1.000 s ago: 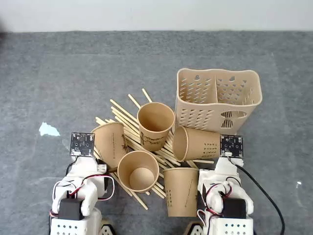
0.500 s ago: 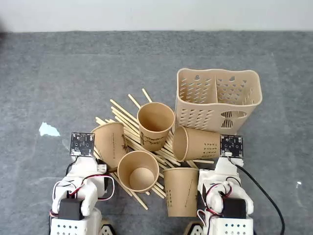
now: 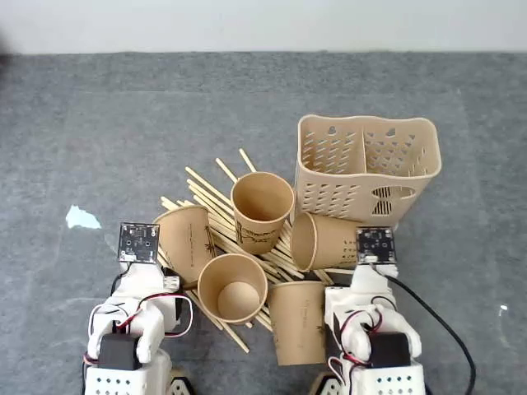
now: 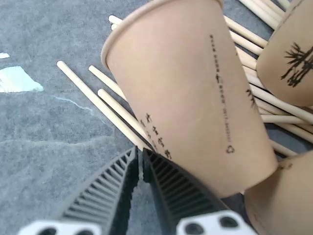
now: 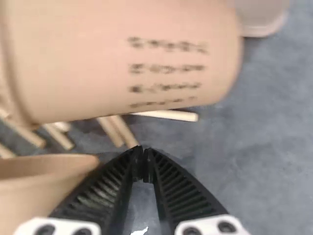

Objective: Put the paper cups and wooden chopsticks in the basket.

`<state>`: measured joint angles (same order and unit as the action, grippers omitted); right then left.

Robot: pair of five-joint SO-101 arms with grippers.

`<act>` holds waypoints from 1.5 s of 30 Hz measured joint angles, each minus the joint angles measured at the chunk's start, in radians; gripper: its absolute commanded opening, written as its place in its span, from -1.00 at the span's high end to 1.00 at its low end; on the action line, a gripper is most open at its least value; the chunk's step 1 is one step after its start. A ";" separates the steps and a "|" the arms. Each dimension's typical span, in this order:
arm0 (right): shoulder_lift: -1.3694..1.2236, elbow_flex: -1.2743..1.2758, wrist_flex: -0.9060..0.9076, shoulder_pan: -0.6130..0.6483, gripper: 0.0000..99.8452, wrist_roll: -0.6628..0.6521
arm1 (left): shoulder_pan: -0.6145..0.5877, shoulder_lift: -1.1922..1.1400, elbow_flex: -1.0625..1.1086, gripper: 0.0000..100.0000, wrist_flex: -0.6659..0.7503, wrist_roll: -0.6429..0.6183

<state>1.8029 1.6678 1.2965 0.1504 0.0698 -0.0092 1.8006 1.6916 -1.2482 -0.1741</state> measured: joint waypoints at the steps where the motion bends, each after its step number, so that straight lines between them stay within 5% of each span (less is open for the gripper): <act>1: 0.000 0.000 0.000 0.015 0.98 0.000 | 0.000 0.000 0.000 0.97 0.000 0.000; 8: 0.000 -0.015 0.017 0.026 0.98 -0.005 | 0.000 0.000 0.000 0.97 0.000 0.000; 22: 0.008 -0.394 0.035 -0.106 0.98 -0.218 | 0.000 0.000 0.000 0.97 0.000 0.000; 29: 0.015 -0.459 0.020 0.084 0.70 -0.227 | 0.000 0.000 0.000 0.97 0.000 0.000; 45: -0.509 -0.621 -0.137 0.198 0.78 -0.227 | 0.000 0.000 0.000 0.97 0.000 0.000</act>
<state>1.2935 1.0464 1.1600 0.3483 -0.1573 -0.0092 1.8006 1.6916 -1.2482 -0.1741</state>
